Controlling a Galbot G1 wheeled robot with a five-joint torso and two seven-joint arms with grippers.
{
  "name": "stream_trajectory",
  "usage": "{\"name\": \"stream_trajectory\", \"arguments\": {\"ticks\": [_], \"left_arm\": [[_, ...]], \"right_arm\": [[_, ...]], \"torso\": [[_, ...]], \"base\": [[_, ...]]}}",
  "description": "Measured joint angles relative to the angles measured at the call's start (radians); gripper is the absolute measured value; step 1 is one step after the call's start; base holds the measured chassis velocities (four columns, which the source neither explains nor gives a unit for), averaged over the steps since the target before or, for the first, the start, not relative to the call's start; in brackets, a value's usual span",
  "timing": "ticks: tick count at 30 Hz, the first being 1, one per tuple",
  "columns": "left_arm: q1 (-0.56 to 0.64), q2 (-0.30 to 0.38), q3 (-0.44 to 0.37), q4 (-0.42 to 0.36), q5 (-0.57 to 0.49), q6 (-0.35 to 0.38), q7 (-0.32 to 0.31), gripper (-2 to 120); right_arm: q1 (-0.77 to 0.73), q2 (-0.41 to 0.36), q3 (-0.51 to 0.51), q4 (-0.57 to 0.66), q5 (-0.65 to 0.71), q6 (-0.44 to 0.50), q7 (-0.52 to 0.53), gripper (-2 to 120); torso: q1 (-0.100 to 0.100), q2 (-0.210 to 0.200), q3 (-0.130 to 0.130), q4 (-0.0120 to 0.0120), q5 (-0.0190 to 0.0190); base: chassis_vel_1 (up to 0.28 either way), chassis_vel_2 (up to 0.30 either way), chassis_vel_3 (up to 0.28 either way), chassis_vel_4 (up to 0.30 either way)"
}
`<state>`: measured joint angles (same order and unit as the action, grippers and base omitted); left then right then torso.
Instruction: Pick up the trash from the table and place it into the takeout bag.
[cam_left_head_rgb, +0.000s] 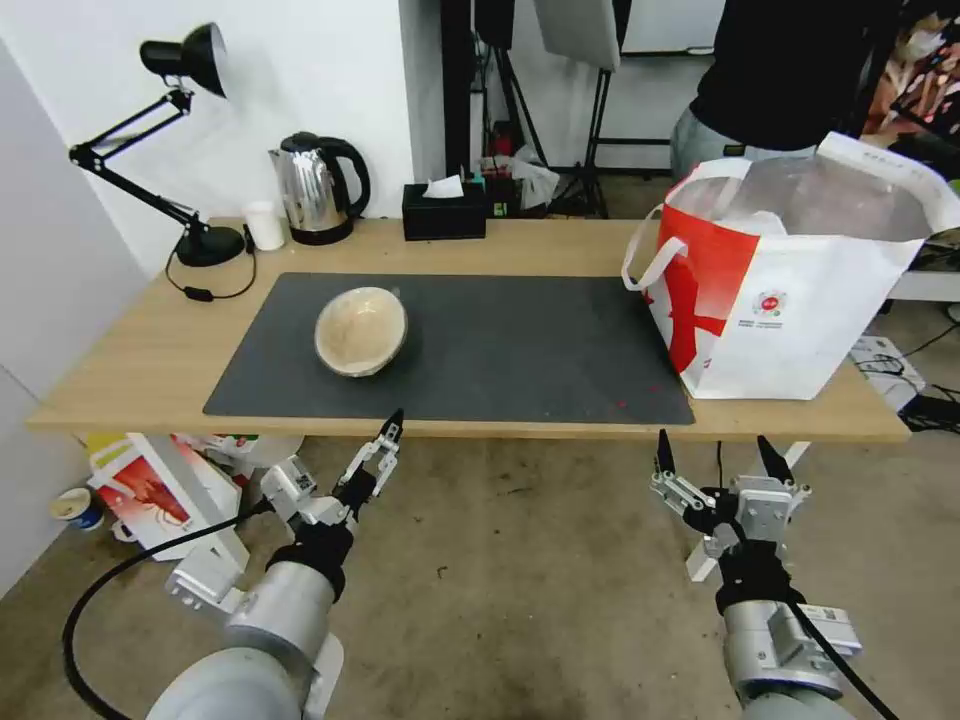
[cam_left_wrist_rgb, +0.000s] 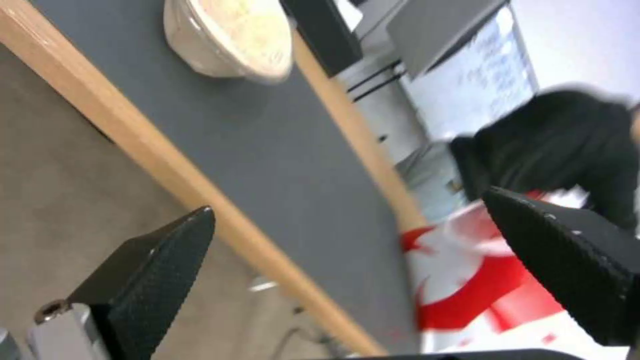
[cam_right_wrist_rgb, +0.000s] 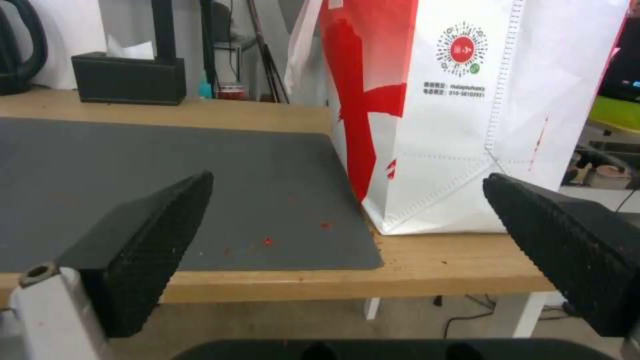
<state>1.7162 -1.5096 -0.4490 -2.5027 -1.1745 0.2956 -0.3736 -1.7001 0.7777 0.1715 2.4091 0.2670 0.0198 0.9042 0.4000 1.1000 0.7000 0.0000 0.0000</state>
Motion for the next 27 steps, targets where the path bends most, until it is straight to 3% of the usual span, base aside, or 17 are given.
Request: {"name": "stream_trajectory", "arguments": {"ticks": [3, 10, 27], "left_arm": [[-0.009, 0.001, -0.012, 0.000, -0.057, -0.015, -0.010, 100], [-0.097, 0.056, -0.167, 0.001, -0.245, -0.004, -0.063, 100], [-0.184, 0.140, -0.325, 0.002, -0.456, 0.030, -0.170, 100]], "right_arm": [[0.000, 0.000, 0.000, 0.000, 0.000, 0.000, 0.000, 100], [0.000, 0.000, 0.000, 0.000, 0.000, 0.000, 0.000, 100], [0.000, 0.000, 0.000, 0.000, 0.000, 0.000, 0.000, 100]], "torso": [[0.000, 0.000, 0.000, 0.0001, -0.0002], [0.000, 0.000, 0.000, 0.0001, -0.0001], [0.000, 0.000, 0.000, 0.0001, -0.0001]], "base": [[0.000, 0.000, 0.000, 0.000], [0.000, 0.000, 0.000, 0.000], [0.000, 0.000, 0.000, 0.000]]}}
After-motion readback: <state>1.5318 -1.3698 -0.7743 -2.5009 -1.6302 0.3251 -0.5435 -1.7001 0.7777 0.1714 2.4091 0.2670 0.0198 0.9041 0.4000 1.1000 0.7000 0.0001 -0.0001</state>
